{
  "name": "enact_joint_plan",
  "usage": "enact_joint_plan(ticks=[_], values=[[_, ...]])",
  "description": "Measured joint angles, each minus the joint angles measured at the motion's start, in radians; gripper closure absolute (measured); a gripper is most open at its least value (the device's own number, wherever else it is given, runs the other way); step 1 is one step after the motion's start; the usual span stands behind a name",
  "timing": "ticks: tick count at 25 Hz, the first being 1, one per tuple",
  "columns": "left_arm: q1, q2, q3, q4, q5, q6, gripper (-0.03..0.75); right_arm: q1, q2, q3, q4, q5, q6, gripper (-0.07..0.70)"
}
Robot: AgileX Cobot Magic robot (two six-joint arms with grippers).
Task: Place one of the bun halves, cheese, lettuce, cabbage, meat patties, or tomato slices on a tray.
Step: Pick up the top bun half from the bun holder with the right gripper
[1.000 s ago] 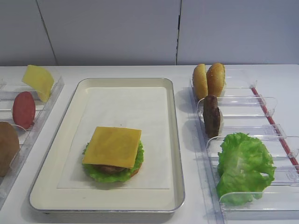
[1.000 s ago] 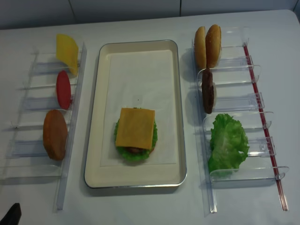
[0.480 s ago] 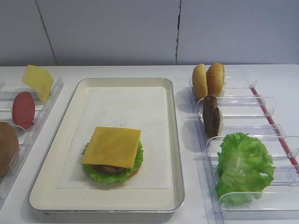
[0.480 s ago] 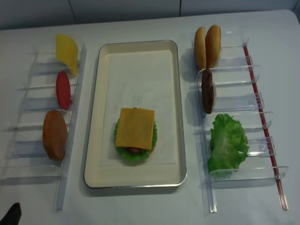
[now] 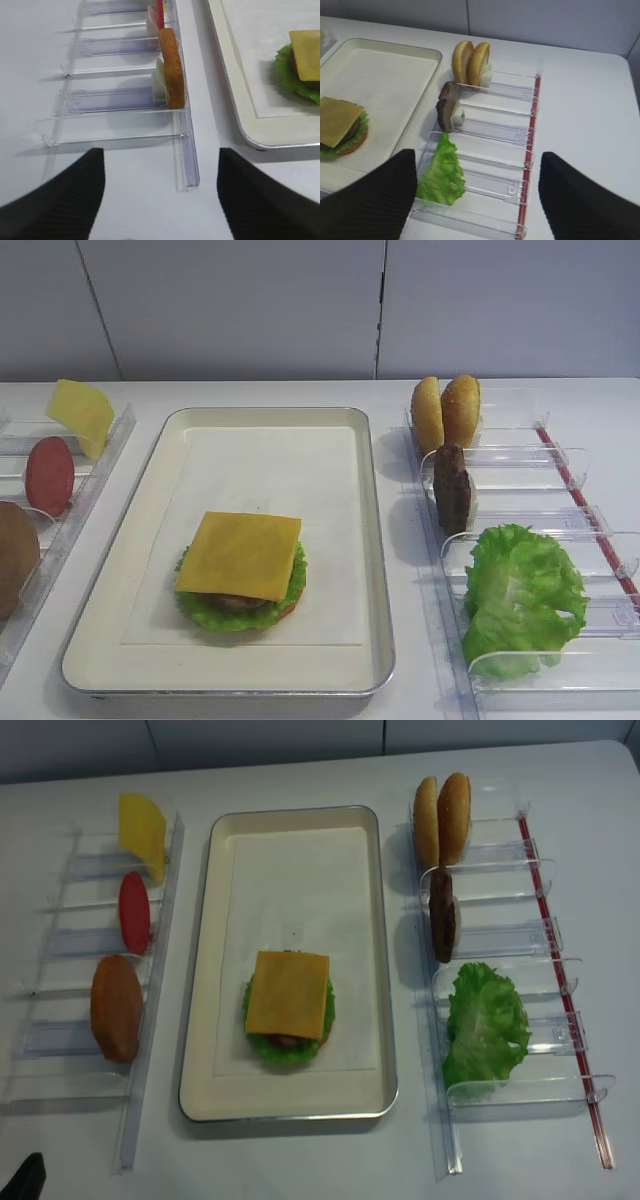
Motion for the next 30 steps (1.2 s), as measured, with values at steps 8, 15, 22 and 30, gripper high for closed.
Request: enact_joint_plan(ticks=[8, 15, 22, 30], values=[[0.0, 0.0, 0.0, 0.0, 0.0, 0.0, 0.265, 0.0, 0.224, -0.075, 0.272, 0.01, -0.102, 0.087], [0.0, 0.0, 0.0, 0.0, 0.0, 0.0, 0.265, 0.0, 0.416, -0.094, 0.541, -0.017, -0.234, 0.087], [0.0, 0.0, 0.0, 0.0, 0.0, 0.0, 0.265, 0.004, 0.583, -0.098, 0.652, -0.036, -0.342, 0.087], [0.0, 0.0, 0.0, 0.0, 0.0, 0.0, 0.265, 0.132, 0.775, -0.24, 0.581, -0.086, -0.353, 0.087]])
